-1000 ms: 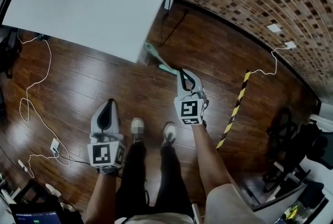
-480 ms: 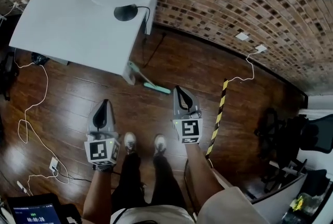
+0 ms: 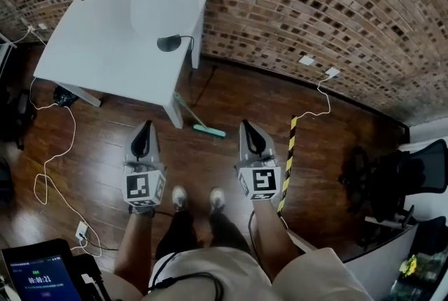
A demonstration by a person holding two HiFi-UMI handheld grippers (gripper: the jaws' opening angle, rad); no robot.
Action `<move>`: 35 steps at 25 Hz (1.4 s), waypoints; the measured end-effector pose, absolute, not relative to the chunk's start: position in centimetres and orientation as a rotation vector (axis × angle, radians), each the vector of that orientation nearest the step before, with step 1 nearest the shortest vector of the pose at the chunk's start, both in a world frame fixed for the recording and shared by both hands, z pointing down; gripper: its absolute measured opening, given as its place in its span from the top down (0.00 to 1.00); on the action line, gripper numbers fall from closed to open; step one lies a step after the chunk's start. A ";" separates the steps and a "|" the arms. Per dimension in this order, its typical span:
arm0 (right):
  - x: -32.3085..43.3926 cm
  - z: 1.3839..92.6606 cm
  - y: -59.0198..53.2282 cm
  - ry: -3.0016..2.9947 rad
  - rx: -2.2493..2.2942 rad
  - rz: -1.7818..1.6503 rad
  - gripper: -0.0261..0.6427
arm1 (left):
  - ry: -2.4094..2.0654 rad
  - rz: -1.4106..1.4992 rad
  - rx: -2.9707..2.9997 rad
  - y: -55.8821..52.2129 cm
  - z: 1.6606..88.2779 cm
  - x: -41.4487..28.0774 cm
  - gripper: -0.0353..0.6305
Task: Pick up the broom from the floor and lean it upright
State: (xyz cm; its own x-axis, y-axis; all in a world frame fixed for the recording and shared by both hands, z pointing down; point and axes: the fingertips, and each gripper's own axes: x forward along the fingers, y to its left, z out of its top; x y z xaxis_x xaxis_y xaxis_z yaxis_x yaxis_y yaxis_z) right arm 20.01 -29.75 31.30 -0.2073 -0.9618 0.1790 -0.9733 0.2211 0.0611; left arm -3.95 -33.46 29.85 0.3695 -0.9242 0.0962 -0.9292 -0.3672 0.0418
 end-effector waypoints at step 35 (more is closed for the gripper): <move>15.6 20.6 -17.0 -2.317 2.059 -0.018 0.94 | -1.596 -0.033 2.704 -22.0 21.4 -7.2 0.94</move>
State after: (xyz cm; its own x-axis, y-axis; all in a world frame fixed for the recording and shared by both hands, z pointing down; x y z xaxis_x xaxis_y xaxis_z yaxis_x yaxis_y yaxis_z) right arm 15.62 -16.97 20.58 -0.1169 -0.9929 0.0240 -0.9924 0.1178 0.0366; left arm -7.20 -21.96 21.37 0.4831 -0.8754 -0.0177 -0.8754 -0.4833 0.0116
